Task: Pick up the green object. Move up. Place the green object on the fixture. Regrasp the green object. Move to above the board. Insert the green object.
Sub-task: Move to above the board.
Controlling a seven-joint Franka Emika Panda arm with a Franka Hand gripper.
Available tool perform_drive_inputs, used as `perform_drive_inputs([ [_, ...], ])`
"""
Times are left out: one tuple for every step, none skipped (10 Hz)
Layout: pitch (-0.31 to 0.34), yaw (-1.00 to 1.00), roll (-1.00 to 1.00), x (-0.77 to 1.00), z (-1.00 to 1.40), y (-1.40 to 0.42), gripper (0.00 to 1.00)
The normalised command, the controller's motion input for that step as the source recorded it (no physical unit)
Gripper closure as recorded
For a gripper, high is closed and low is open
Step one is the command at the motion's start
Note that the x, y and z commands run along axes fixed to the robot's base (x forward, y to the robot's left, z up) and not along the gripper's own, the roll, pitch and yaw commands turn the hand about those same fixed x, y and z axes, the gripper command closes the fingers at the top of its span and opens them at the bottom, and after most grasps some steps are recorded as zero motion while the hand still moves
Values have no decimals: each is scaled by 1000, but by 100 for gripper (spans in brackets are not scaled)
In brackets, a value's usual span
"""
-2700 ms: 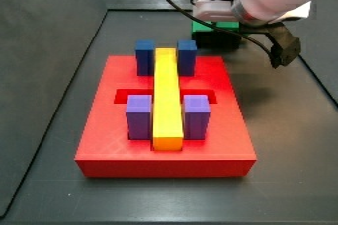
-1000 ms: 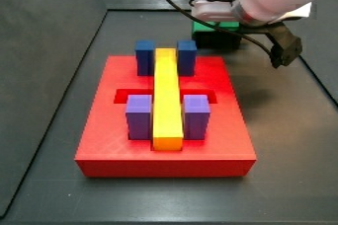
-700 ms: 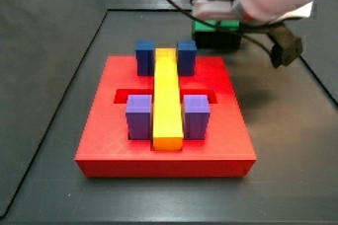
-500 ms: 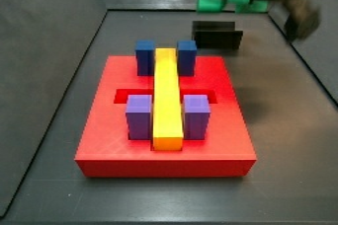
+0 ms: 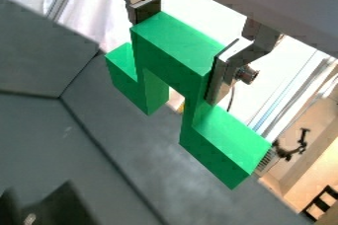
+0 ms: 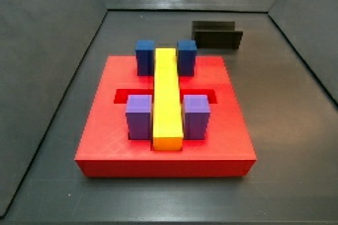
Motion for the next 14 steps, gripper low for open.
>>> perform_drive_inputs([
  [38,14,-3,11,474,-2,100],
  [56,17,5,34,176,-8,100],
  [76,-51,-1000,-1132,284,-1400,100],
  [63,-49,-1000,-1154,294,-1400,100],
  [45,-41,-1000,-1212,304,-1400,100],
  [45,-31,-1000,-1266,269,-1400,100],
  [49,-27,-1000,-1237,293,-1400,100],
  [45,-21,-1000,-1270,283,-1400,100],
  [44,-19,-1000,-566,104,-593,100],
  [47,-13,-1000,-241,28,-223,100],
  [60,-17,-1000,-136,10,-112,100],
  [29,-11,-1000,-94,25,-59,100],
  [2,-6,-1000,-77,5,1,100],
  [-9,-8,-848,-56,11,30,100],
])
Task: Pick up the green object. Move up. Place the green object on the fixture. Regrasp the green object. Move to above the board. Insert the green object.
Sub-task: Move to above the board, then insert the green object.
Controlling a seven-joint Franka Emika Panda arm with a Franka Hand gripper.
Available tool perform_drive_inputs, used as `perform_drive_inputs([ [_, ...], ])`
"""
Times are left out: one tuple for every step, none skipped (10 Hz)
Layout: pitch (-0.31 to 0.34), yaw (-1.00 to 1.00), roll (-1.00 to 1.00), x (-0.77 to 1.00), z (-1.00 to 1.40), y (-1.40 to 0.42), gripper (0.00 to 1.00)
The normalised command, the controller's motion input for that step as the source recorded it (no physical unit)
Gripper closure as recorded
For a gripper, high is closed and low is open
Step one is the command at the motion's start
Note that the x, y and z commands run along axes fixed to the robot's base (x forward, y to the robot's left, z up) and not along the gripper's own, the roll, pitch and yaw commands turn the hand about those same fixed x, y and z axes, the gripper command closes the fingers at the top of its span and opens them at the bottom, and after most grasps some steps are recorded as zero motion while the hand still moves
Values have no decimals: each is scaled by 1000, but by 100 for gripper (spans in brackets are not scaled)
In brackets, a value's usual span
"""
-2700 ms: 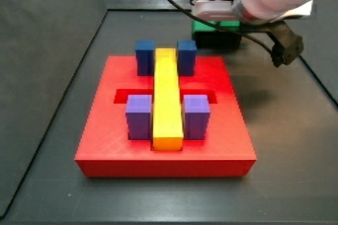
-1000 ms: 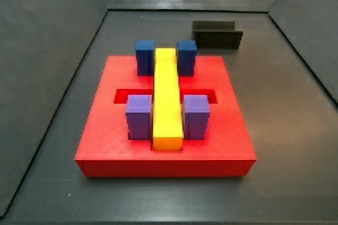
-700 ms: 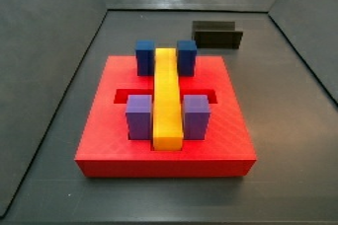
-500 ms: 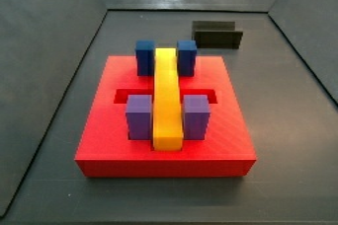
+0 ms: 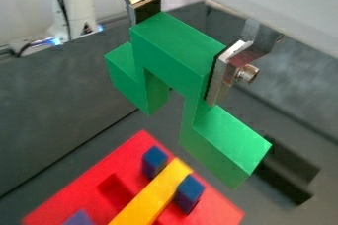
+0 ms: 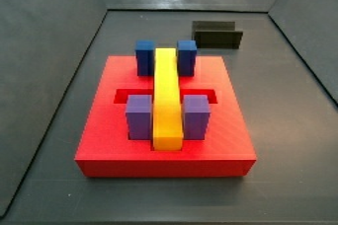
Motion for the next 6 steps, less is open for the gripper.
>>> perform_drive_inputs([
  [-17,-5,-531,-47,0,20,100],
  [-19,-3,-330,-30,-3,6,100],
  [-13,-5,-203,-17,4,2,100],
  [-57,0,0,-17,-183,-29,100],
  [-101,0,-23,0,-460,-71,100],
  [-147,0,-27,31,-726,-131,100],
])
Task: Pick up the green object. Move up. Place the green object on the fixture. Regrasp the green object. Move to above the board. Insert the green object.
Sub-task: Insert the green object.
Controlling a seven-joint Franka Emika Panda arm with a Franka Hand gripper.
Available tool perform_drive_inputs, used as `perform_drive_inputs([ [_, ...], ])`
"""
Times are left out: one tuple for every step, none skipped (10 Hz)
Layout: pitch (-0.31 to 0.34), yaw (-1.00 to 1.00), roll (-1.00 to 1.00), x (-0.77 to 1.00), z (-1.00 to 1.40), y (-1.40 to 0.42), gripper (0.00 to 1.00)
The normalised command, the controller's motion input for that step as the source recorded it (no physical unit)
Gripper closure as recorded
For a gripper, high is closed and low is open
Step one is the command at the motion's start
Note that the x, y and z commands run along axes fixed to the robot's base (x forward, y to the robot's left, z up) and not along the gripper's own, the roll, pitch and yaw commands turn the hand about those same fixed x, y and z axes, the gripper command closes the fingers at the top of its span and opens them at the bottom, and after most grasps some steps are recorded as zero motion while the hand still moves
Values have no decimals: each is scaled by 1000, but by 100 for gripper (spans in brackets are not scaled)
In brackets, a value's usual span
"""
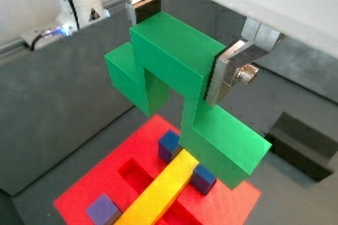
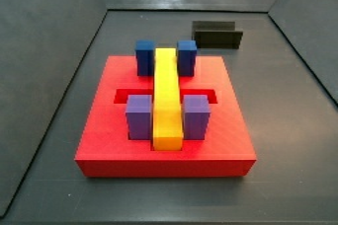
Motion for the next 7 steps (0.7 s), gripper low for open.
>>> perform_drive_inputs([
  [-194,0,0,0,-889,-254,100],
  [-171,0,0,9,-931,-271,100],
  [-139,0,0,43,-1000,-291,100],
  [-130,0,0,0,-1000,-294,100],
  [-140,31,0,6,-983,-180,100],
  [-136,23,0,40,-1000,-114,100],
  [-159,26,0,0,-951,-31,100],
])
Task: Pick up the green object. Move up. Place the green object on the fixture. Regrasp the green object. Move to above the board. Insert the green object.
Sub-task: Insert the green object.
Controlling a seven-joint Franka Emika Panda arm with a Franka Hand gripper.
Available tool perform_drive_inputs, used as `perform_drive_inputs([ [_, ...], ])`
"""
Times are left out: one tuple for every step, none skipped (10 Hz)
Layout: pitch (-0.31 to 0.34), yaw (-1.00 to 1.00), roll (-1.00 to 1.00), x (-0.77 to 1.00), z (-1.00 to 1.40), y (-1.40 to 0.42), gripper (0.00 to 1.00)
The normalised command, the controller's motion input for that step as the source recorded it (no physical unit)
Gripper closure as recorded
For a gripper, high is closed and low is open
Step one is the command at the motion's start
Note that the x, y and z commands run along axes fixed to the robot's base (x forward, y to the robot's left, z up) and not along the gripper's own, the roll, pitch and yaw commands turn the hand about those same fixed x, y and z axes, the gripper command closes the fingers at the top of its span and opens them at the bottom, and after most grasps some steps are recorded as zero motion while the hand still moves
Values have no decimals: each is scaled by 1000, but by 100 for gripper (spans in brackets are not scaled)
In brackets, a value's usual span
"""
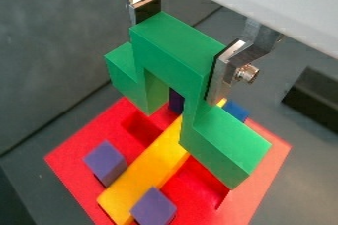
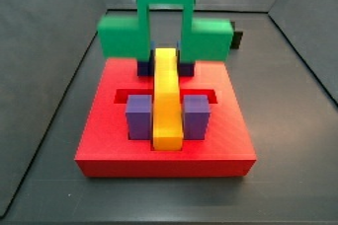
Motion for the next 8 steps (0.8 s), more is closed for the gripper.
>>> perform_drive_inputs([
  [-143,63,0,71,-897,0,100],
  [-167,123,0,3,-611,0,100],
  [-144,69,0,0,-306,0,100],
  [-63,109,0,0,0,0,100],
  [-11,163,0,0,0,-11,100],
  [0,103,0,0,37,0,100],
  [0,174,0,0,0,0,100],
  [-26,100,41,0,0,0,100],
])
